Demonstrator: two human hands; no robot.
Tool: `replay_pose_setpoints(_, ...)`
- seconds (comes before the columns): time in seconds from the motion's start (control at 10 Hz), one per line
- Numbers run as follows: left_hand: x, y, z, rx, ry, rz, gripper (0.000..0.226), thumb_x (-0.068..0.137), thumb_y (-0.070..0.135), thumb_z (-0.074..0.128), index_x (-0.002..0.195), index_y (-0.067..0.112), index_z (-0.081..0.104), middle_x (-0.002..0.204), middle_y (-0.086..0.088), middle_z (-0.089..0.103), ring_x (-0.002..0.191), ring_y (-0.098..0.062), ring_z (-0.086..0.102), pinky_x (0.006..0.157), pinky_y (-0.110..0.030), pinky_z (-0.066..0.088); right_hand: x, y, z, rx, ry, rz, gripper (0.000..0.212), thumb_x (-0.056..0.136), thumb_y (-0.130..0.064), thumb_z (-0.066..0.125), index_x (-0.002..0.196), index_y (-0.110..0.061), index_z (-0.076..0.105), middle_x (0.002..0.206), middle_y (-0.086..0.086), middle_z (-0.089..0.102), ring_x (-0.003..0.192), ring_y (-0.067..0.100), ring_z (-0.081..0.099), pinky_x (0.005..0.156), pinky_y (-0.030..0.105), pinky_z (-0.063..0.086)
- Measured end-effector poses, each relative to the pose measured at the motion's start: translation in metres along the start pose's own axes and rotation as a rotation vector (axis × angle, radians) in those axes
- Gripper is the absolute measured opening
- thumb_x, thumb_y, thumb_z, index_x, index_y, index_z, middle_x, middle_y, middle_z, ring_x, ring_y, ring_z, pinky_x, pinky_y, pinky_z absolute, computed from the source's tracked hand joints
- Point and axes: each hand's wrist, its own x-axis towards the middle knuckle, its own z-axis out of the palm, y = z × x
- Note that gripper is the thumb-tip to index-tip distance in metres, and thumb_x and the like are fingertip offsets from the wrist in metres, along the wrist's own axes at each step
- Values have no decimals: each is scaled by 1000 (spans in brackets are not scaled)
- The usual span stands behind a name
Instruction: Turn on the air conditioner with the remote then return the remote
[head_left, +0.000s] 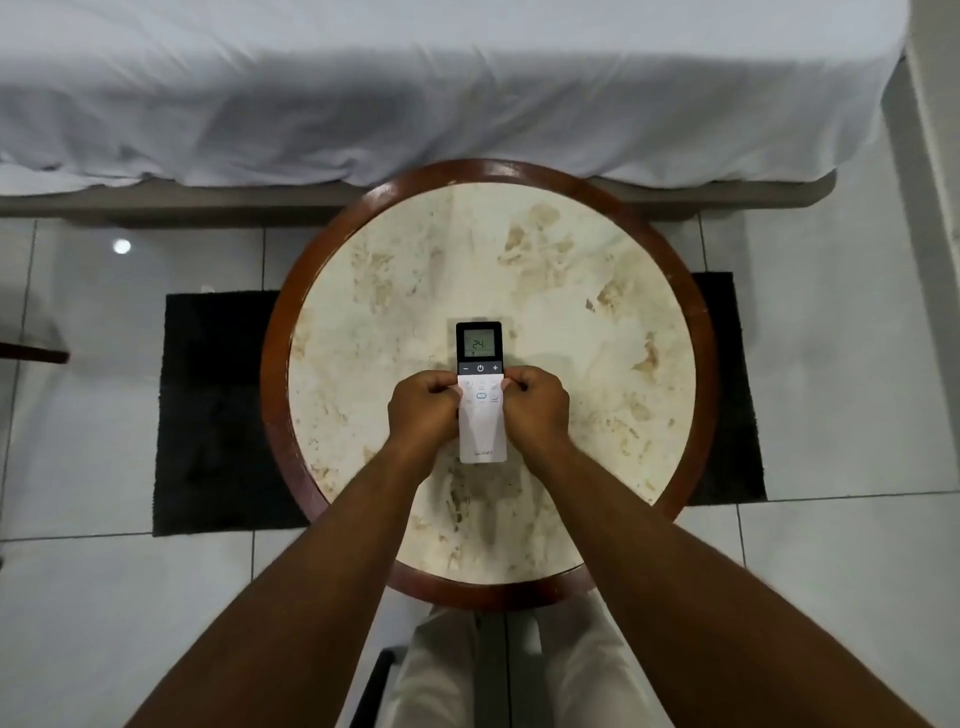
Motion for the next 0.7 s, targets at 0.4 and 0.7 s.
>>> replay_pose_setpoints(0.4,23,-37,11,91,4,7,18,90,10,60,98,16,75,97,-9,76,85,-28,73,73,-44,61,18,34,14,-129,-2,-19,26,96,-11,52,110,-11,74,110,8,75,93,23,68,77,34,54)
replay_pose_setpoints(0.7,21,-39,1,331,9,112,27,89,15,59,113,15,71,114,-8,73,103,-27,67,93,-42,54,19,37,7,-170,16,-73,29,96,-8,52,118,-7,70,122,11,71,109,26,65,85,29,48)
